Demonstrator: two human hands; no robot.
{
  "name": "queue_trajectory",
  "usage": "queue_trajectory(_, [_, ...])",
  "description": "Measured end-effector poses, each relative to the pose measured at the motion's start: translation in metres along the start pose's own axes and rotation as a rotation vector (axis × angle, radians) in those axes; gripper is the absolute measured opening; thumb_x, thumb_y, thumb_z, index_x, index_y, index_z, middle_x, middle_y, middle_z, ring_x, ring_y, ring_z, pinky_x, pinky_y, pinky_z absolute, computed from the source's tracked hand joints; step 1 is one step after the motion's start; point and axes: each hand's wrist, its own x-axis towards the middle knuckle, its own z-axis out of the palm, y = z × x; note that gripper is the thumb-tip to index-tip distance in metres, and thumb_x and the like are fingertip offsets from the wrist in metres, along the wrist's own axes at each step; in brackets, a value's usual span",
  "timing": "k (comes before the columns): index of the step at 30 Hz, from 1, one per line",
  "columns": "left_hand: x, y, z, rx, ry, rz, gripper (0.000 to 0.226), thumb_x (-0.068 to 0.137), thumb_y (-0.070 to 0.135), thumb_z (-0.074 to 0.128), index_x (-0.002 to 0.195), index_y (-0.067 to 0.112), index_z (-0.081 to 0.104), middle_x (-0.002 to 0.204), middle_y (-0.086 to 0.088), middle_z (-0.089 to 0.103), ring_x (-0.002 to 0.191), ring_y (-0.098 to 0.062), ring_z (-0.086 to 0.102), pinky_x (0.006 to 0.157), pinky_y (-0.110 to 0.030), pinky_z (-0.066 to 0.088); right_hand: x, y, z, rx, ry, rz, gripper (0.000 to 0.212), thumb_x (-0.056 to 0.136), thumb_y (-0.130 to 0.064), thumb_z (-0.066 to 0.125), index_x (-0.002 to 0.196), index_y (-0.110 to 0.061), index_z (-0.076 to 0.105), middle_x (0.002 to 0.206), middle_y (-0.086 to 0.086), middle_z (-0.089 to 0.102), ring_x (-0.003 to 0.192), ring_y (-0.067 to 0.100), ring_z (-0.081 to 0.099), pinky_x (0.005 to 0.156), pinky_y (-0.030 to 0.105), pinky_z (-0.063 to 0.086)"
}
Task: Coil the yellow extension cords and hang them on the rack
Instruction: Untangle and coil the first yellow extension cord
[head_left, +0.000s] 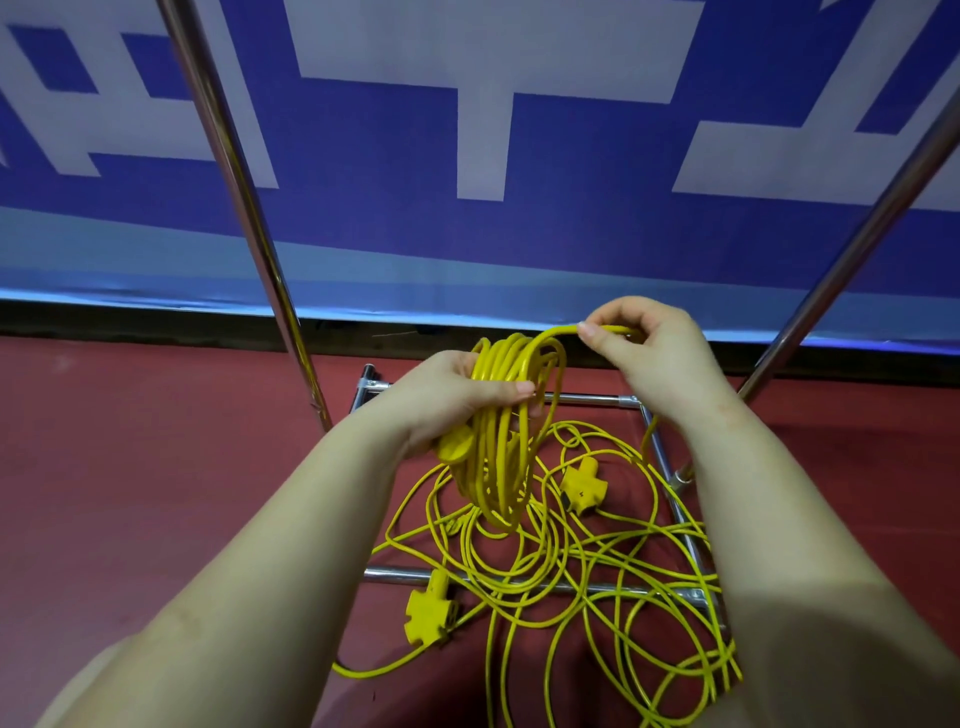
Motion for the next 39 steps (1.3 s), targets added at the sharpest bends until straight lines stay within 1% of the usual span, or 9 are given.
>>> queue_trajectory(7, [0.001,0.001,0.005,-0.086,-0.014,-0.022,0.019,0.073,0.018,0.067,0.086,0.005,0.062,0.071,-0.009,0.07,0.062,-0.017,0.068,0.056,-0.03,0.057,-0.001,0.0,-0.001,-0.008,-0.068,0.015,0.01,0.081,-0.029,0.071,0.075,-0.023,0.066,0.066,-0.002,0.06,0.064,0.011,0.051,0.062,0.026,0.04])
queue_trajectory(11, [0.001,0.001,0.007,-0.071,0.019,-0.018,0.008,0.085,0.012,0.063,0.078,0.008,0.061,0.06,-0.003,0.065,0.052,-0.012,0.063,0.048,-0.024,0.053,-0.003,-0.004,0.002,-0.042,-0.093,-0.008,0.011,0.082,-0.029,0.07,0.081,-0.018,0.068,0.074,-0.001,0.064,0.064,0.009,0.051,0.059,0.024,0.039])
queue_trajectory(14, [0.002,0.002,0.006,-0.099,0.082,0.005,0.01,0.086,0.008,0.062,0.077,0.007,0.06,0.056,-0.003,0.062,0.048,-0.012,0.061,0.046,-0.023,0.051,-0.003,-0.002,0.003,-0.077,-0.118,0.012,0.017,0.082,-0.035,0.069,0.076,-0.02,0.062,0.062,-0.007,0.053,0.053,0.003,0.043,0.053,0.024,0.033])
queue_trajectory(18, [0.005,0.006,-0.004,-0.117,0.216,0.109,0.014,0.088,0.008,0.062,0.074,0.006,0.057,0.054,-0.002,0.06,0.046,-0.01,0.058,0.048,-0.023,0.053,-0.004,0.011,0.01,-0.382,-0.41,0.12,0.032,0.086,-0.043,0.061,0.066,-0.019,0.052,0.064,-0.002,0.05,0.062,0.016,0.047,0.061,0.03,0.037])
queue_trajectory(23, [0.009,0.007,-0.015,-0.214,0.411,0.184,0.016,0.09,0.012,0.061,0.075,0.007,0.058,0.053,0.001,0.061,0.047,-0.01,0.059,0.053,-0.025,0.054,-0.009,0.028,0.018,-0.557,-0.744,0.351,0.013,0.091,-0.034,0.057,0.085,-0.022,0.056,0.094,0.0,0.064,0.085,0.016,0.056,0.077,0.03,0.044])
queue_trajectory(25, [0.01,0.004,-0.021,-0.136,0.448,0.194,0.013,0.089,0.014,0.064,0.078,0.007,0.06,0.056,0.001,0.064,0.052,-0.011,0.062,0.061,-0.03,0.055,-0.008,0.027,0.018,-0.429,-0.674,0.386,0.011,0.094,-0.024,0.054,0.085,-0.017,0.057,0.089,0.006,0.068,0.073,0.018,0.061,0.07,0.032,0.05])
queue_trajectory(28, [0.01,-0.001,-0.025,-0.011,0.44,0.183,0.009,0.086,0.013,0.067,0.081,0.007,0.062,0.063,-0.002,0.067,0.06,-0.016,0.065,0.073,-0.038,0.054,-0.006,0.013,0.014,0.064,-0.484,0.48,0.012,0.097,-0.014,0.048,0.085,-0.013,0.052,0.076,0.007,0.067,0.053,0.011,0.065,0.056,0.025,0.055])
queue_trajectory(33, [0.007,-0.002,-0.02,0.111,0.343,0.125,0.007,0.085,0.013,0.068,0.088,0.008,0.064,0.075,-0.008,0.073,0.07,-0.022,0.07,0.079,-0.044,0.056,0.0,-0.004,0.007,0.795,-0.178,0.574,0.013,0.097,-0.014,0.047,0.087,-0.009,0.054,0.061,0.003,0.07,0.051,0.014,0.068,0.049,0.021,0.055])
queue_trajectory(39, [0.005,-0.004,-0.007,0.166,0.272,0.1,0.037,0.073,0.024,0.079,0.102,0.006,0.066,0.094,-0.017,0.072,0.089,-0.035,0.068,0.087,-0.055,0.053,0.0,-0.006,0.007,1.044,-0.077,0.683,0.018,0.097,-0.015,0.046,0.081,-0.011,0.052,0.055,-0.001,0.068,0.049,0.01,0.067,0.045,0.019,0.053])
